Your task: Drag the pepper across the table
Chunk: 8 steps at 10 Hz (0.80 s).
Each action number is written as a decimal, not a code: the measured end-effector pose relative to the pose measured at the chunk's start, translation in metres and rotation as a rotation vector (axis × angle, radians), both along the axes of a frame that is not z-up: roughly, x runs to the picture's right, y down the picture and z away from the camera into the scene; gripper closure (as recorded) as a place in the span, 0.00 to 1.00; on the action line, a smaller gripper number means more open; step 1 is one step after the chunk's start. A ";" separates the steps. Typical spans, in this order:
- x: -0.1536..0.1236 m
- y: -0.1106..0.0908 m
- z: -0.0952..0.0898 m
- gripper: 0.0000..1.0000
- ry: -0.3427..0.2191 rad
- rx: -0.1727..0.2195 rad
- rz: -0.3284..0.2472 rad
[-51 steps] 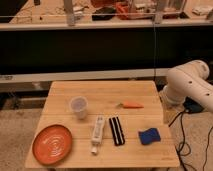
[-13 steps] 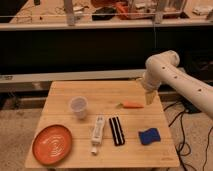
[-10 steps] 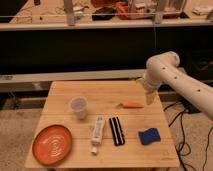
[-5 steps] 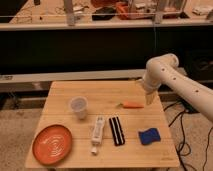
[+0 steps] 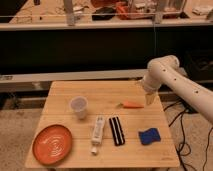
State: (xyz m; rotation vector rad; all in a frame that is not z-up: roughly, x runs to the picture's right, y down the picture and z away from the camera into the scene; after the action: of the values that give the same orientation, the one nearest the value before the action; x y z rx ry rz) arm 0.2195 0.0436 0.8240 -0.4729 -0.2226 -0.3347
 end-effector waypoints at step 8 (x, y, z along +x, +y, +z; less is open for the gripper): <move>-0.008 0.005 0.019 0.20 -0.064 -0.004 0.005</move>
State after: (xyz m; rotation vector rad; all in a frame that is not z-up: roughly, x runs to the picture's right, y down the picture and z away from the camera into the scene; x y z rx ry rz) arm 0.2120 0.0484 0.8432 -0.4658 -0.2865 -0.3452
